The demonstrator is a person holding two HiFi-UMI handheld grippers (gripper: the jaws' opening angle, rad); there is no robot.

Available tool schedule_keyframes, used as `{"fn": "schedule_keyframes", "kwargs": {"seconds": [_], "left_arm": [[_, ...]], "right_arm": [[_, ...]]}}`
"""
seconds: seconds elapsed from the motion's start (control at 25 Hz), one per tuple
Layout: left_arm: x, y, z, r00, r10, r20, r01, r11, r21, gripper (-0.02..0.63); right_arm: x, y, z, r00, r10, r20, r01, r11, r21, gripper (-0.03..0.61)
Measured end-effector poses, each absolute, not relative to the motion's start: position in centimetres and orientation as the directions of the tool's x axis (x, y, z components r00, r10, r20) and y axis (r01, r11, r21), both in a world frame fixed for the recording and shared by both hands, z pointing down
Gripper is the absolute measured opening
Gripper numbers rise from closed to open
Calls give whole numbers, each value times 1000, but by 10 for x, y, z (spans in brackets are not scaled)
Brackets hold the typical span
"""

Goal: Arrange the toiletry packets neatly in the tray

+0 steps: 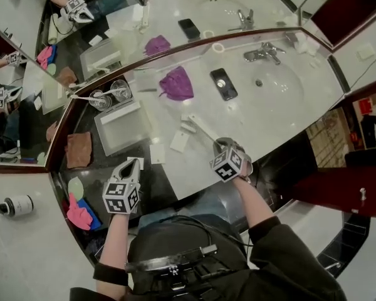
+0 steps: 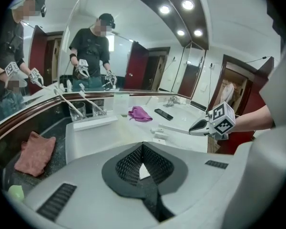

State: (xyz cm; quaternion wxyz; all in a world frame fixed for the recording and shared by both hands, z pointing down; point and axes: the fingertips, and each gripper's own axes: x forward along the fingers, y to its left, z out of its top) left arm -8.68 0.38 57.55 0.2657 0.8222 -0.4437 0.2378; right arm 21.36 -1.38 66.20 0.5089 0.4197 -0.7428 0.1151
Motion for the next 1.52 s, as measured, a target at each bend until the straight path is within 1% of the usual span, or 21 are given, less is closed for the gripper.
{"fn": "schedule_keyframes", "kwargs": {"seconds": [0.2, 0.36, 0.44, 0.6, 0.64, 0.76, 0.96, 1.12, 1.24, 1.32, 1.36, 1.52], "left_arm": [[-66, 4, 574, 512, -584, 630, -839, -496, 223, 2], [-60, 5, 573, 511, -576, 638, -837, -504, 216, 2], [-59, 6, 573, 509, -573, 642, -837, -504, 213, 2], [-57, 8, 575, 506, -566, 651, -837, -505, 211, 2], [-57, 9, 576, 505, -563, 654, -837, -506, 211, 2], [-55, 11, 578, 507, -556, 659, -834, -511, 210, 2], [-50, 11, 579, 513, -549, 660, -828, -518, 212, 2], [-50, 11, 578, 513, -554, 656, -829, -518, 211, 2], [-54, 10, 574, 508, -569, 647, -835, -510, 206, 2], [-58, 8, 569, 501, -584, 638, -841, -502, 202, 2], [-61, 8, 567, 497, -593, 633, -845, -496, 199, 2], [-77, 8, 556, 475, -631, 613, -864, -467, 188, 2]], "right_arm": [[246, -2, 680, -73, -490, 869, -797, 553, 245, 46], [256, -1, 691, -54, -479, 876, -817, 525, 237, 46], [258, -1, 695, -56, -474, 879, -823, 520, 228, 49], [256, -1, 701, -73, -479, 875, -833, 512, 210, 84], [255, -1, 703, -77, -479, 874, -833, 513, 208, 81], [255, 4, 707, -90, -470, 878, -833, 519, 193, 125], [260, 10, 709, -86, -474, 876, -847, 498, 186, 129], [259, 5, 697, -101, -504, 858, -865, 470, 175, 127], [246, -3, 684, -154, -521, 840, -875, 467, 129, 123], [233, -11, 669, -201, -536, 820, -877, 471, 93, 91], [225, -16, 661, -224, -545, 808, -876, 476, 78, 65], [186, -32, 622, -323, -570, 755, -861, 509, 16, 14]]}}
